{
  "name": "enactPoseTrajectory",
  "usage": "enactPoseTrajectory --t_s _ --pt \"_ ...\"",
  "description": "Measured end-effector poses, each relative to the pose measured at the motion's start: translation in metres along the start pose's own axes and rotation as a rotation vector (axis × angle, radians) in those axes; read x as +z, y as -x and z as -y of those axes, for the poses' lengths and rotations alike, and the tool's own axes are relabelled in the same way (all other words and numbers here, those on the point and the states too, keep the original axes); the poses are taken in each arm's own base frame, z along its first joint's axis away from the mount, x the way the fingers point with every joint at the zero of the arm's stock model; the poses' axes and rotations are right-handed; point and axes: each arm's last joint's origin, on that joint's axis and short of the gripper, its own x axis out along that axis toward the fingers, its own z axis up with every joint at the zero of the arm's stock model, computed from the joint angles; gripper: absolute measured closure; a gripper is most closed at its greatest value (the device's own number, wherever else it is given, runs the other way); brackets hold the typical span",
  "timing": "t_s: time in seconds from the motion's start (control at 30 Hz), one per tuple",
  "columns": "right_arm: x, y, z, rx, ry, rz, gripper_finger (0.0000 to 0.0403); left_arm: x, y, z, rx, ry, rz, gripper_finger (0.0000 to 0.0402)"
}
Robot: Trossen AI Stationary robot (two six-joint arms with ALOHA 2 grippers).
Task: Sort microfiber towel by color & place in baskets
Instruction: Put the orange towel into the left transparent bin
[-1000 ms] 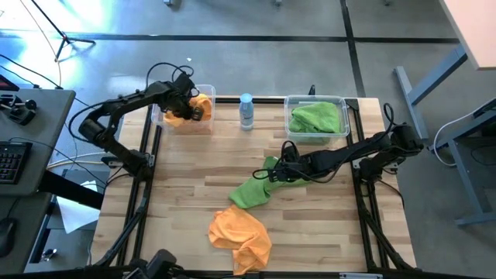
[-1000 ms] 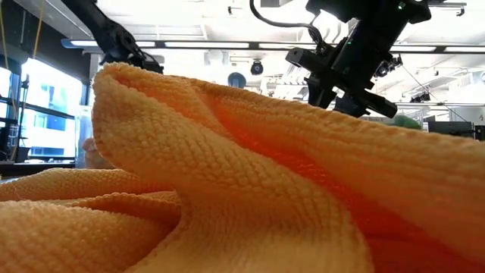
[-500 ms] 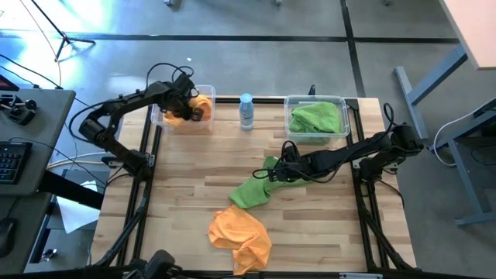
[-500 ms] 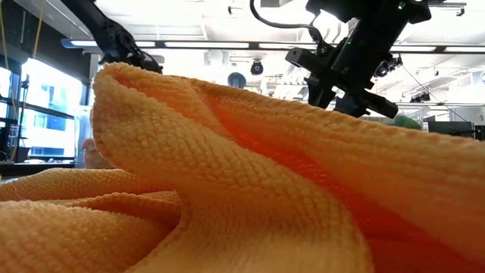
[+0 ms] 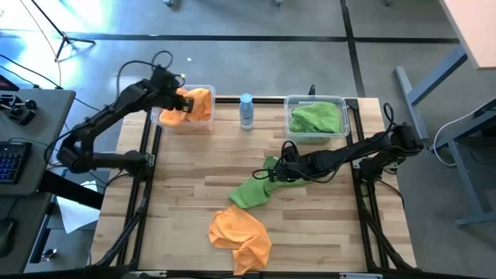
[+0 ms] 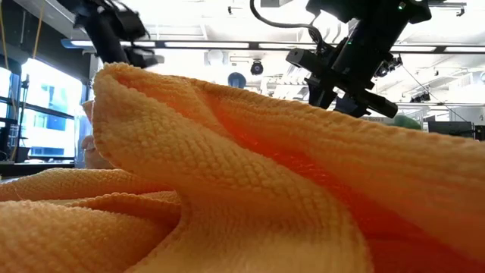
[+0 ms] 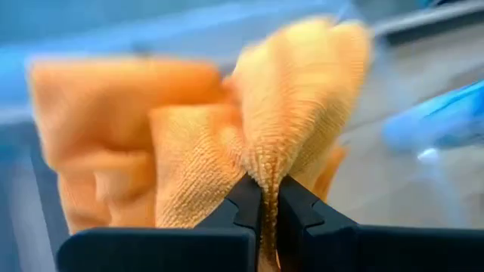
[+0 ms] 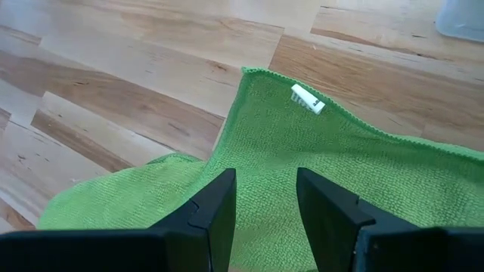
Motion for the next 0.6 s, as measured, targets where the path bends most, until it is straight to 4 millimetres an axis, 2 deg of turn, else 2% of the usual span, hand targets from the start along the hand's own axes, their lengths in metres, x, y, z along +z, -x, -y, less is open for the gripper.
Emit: enactPoseTrajectory --t_s 0.17,0.3,0.43,0.6 --pt "-0.001 0.000 0.001 -0.012 0.038 -0.005 0.0268 -0.004 0.035 0.006 -0.061 -0.062 0.145 0.0394" --pt "-0.003 0.001 0.002 -0.024 0.074 -0.012 0.0268 -0.011 0.050 0.009 -0.067 -0.049 0.189 0.0394" --pt "-0.006 0.002 0.002 -0.029 0.086 -0.018 0.0268 -0.014 0.046 0.007 0.032 0.005 0.169 0.0394" --pt "-0.009 0.004 0.001 -0.020 0.114 -0.024 0.0268 -0.010 0.027 0.009 0.094 -0.051 0.105 0.0394"
